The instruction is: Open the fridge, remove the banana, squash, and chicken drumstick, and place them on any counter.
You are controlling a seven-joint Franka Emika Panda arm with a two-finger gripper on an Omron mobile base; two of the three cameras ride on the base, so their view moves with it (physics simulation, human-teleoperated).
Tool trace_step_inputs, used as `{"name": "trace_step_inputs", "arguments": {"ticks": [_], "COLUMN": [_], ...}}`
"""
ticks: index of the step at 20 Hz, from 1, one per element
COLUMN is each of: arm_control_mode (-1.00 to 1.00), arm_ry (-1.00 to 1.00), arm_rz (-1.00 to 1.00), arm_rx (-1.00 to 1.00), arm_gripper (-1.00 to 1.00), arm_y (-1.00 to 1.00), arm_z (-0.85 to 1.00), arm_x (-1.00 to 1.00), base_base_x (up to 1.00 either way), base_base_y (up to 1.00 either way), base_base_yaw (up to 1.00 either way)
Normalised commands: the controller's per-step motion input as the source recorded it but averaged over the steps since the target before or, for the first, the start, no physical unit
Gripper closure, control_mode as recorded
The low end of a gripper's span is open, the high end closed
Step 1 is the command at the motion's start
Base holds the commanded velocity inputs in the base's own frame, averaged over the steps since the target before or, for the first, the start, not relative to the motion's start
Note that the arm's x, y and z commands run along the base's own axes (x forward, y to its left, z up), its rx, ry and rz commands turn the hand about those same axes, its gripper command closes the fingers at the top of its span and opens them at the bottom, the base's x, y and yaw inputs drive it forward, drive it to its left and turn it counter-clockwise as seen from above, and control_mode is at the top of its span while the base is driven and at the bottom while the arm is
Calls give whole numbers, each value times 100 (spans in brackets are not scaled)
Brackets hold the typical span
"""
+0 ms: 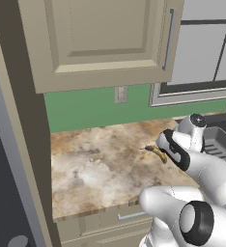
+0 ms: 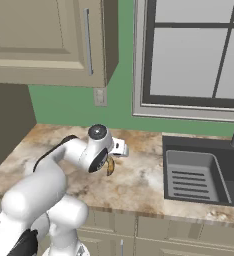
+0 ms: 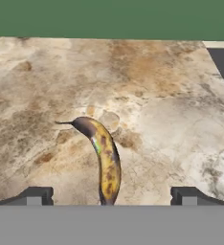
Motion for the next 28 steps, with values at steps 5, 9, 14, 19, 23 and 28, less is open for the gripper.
{"name": "trace_step_inputs", "arguments": {"ticks": [5,9,14,19,23,28], "arm_control_mode": [-100,-100,-100,-100,-100,-100], "arm_ry": [-23,-18,-3,13,0,-1], "arm_rz": [0,0,0,0,0,-1], "arm_rx": [-4,-3,-2,0,1,7], "arm_gripper": [-100,-100,-100,-100,-100,-100], "arm_y": [12,29,33,37,37,39], "arm_z": [100,100,100,98,37,15], "arm_x": [-87,-98,-85,-73,-75,-53], "base_base_x": [0,0,0,0,0,0], "base_base_y": [0,0,0,0,0,0], "base_base_yaw": [0,0,0,0,0,0]}}
